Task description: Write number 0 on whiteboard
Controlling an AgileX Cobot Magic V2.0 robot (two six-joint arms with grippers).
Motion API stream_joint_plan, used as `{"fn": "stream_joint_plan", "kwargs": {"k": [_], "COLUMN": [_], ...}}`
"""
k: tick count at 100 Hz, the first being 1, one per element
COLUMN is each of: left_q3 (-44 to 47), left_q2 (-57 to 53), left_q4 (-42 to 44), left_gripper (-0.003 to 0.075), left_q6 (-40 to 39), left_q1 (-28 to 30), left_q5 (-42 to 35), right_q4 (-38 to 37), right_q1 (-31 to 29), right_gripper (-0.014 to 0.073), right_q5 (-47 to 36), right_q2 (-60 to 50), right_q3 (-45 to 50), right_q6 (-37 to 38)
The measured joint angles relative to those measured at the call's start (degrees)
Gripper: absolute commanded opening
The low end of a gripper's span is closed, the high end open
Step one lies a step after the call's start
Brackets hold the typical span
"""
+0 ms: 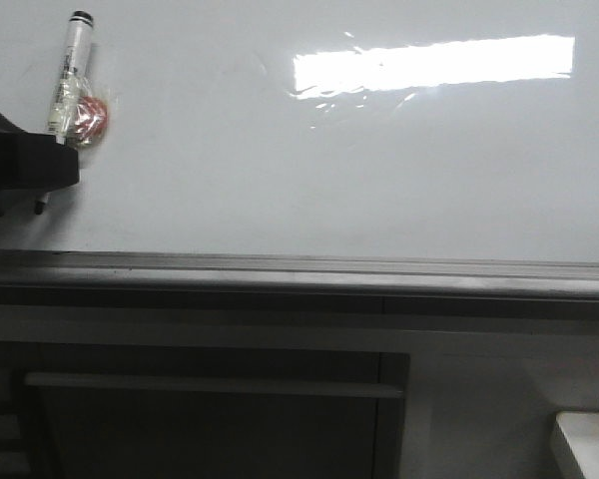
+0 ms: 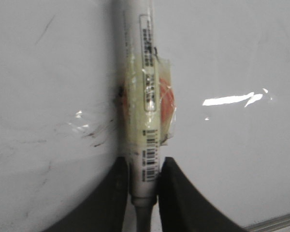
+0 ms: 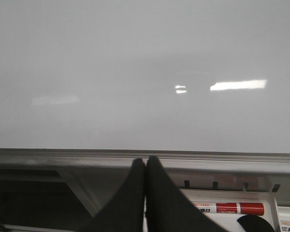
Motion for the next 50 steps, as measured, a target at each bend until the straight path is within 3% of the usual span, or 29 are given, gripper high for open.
{"fn": "stream_joint_plan", "kwargs": {"k": [25, 42, 50], "left_q3": [0.00, 0.00, 0.00], "left_q2": [-0.15, -5.91, -9.78], "left_q4": [5.43, 17.37, 21.97], "left_gripper": [-0.0020, -0.0020, -0.0020], "left_q6": [-0.22, -0.22, -0.22], "left_q1": [0.00, 0.00, 0.00], "left_q5": [0.23, 2.48, 5.01], "right_q4": [3.35, 16.20, 23.78], "right_q1": [0.14, 1.39, 3.33], "right_gripper": [-0.0060, -0.0056, 0.0006], "right_q5": [2.66, 7.34, 8.33], "right_q2": [0.00, 0.71, 2.20], "right_q3": [-1.43, -4.95, -5.96], "right_q6": [-1.88, -16.97, -23.61]}}
